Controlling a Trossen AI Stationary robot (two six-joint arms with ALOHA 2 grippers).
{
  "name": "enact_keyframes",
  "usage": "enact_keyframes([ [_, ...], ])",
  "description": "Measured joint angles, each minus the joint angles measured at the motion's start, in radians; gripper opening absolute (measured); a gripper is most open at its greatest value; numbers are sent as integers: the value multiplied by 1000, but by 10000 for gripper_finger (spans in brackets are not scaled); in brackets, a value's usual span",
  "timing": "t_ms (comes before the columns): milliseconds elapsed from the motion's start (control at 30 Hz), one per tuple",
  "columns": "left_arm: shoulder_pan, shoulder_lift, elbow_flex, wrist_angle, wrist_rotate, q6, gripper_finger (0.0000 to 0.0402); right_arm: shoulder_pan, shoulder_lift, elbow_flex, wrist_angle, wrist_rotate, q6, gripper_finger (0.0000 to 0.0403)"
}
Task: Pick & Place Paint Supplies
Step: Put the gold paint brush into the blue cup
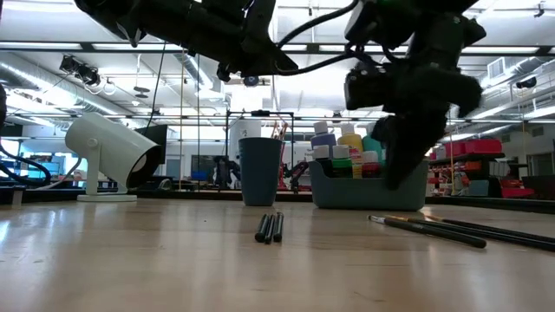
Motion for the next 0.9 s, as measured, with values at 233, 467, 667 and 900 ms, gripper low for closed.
enact_keyframes([
  [233,0,0,0,2,0,-4,17,-1,0,0,-3,77,-325,67],
  [467,0,0,0,1,0,-39,17,-14,0,1,16,35,-146,90],
  [667,0,0,0,1,0,-23,17,-4,11,1,-8,17,131,113],
  [900,0,0,-1,-11,1,-23,17,-2,56,1,28,-12,168,144],
])
